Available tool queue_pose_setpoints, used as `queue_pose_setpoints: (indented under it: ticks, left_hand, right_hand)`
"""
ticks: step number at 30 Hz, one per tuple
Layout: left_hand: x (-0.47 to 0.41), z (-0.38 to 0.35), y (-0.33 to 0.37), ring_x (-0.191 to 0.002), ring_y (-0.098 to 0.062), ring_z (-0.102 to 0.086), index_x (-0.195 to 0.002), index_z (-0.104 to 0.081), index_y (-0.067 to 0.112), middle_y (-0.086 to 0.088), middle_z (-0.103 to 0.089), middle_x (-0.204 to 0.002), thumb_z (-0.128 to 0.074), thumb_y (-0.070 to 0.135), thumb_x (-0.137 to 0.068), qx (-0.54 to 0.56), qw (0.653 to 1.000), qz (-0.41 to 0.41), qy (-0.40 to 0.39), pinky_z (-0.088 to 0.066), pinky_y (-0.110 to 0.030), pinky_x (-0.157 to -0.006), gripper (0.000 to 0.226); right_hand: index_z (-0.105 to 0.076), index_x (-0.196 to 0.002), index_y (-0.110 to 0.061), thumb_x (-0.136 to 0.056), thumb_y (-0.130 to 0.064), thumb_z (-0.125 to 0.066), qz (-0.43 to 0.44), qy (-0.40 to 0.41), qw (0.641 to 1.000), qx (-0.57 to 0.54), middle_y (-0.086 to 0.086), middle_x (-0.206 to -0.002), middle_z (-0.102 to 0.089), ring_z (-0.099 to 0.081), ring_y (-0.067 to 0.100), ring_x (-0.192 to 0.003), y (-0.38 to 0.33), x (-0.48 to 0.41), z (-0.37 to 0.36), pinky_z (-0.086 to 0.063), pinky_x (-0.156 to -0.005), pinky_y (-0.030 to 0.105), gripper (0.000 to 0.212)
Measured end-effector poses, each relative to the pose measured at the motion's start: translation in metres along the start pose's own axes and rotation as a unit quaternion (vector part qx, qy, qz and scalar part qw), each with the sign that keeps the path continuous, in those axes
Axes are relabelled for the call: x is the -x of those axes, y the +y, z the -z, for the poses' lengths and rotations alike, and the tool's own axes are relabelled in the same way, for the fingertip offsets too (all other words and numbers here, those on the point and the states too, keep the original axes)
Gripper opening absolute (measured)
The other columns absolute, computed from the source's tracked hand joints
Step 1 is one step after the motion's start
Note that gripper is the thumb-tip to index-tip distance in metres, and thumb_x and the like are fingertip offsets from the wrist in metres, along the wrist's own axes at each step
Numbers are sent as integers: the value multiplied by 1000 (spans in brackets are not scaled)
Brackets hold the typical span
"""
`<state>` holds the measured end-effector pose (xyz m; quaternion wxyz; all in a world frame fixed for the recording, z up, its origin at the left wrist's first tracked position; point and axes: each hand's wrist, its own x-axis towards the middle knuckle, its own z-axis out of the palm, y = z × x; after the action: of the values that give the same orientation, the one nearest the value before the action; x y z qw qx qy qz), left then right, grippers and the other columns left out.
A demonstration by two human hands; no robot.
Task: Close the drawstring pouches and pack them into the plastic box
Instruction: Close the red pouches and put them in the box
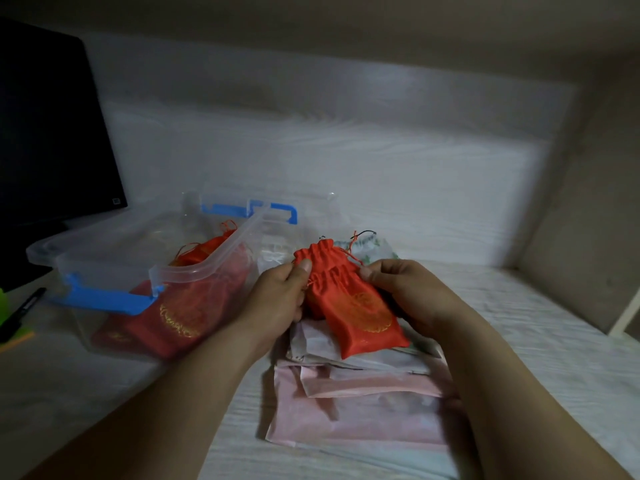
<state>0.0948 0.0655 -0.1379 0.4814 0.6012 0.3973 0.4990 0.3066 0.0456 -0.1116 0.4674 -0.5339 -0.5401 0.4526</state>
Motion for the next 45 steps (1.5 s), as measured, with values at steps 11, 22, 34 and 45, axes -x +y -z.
queue_pose_setpoints:
  ticks: [11,22,34,45]
  left_hand:
    - [-8,9,-13,-56,-12,-48,-79,-63,16,6,-54,-59,-57,32,-105,-207,978,-23,2,-41,-32,-61,32]
    - [-3,4,3,-47,-12,-31,-62,-43,21,3,-34,-54,-57,38,-105,41,997,2,66,-27,-26,-46,48]
    - [-7,-2,9,-82,-16,-72,-88,-60,14,-7,-74,-92,-52,16,-107,332,938,91,46,-54,-28,-77,20]
    - [-6,-4,14,-42,-7,-26,-74,-38,21,5,-31,-56,-47,26,-109,385,917,101,-27,-35,-20,-41,37]
  right_hand:
    - [-68,-100,-1,-102,-14,-60,2,61,998,7,11,-69,-58,-49,14,-46,2,0,8,-39,-43,20,15]
    - [-69,-100,-9,-100,-8,-49,6,116,982,-151,-3,-52,-36,-29,10,-41,-6,2,14,-20,-39,21,20]
    - [-61,-99,-17,-102,-5,-48,-52,209,895,-392,-7,-39,-31,-41,8,-39,-2,-4,24,-36,-37,17,18]
    - [-55,-107,-8,-99,8,-40,-36,101,886,-452,-1,-55,-44,-39,5,-38,-15,0,1,-35,-35,14,24]
